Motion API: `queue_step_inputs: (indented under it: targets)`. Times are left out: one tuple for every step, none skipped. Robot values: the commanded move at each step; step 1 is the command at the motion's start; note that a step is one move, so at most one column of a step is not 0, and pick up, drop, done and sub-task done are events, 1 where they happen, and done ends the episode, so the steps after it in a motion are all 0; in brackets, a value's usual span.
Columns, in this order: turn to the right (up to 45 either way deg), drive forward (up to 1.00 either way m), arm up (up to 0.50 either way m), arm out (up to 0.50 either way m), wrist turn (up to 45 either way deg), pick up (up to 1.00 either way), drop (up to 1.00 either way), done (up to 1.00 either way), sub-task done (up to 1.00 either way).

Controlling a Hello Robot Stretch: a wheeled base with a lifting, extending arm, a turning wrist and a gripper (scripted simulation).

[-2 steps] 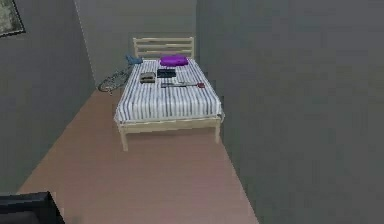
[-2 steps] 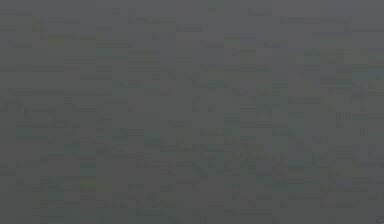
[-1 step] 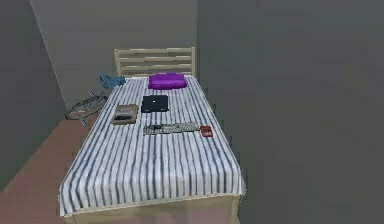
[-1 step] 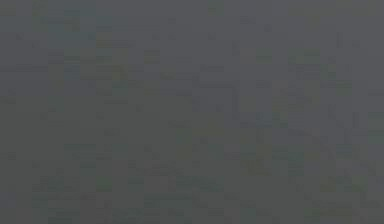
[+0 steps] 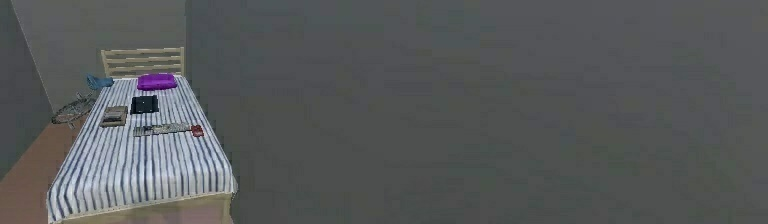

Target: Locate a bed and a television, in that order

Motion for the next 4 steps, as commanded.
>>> queue_step_inputs:
  targets:
    - [0.0, 0.15, 0.00, 0.00, 0.0, 0.00, 0.00, 0.00, 0.00]
    - [-15.0, 0.00, 0.00, 0.00, 0.0, 0.00, 0.00, 0.00, 0.00]
    - [0.0, 0.00, 0.00, 0.00, 0.0, 0.00, 0.00, 0.00, 1.00]
    - [-45.0, 0.00, 0.00, 0.00, 0.0, 0.00, 0.00, 0.00, 0.00]
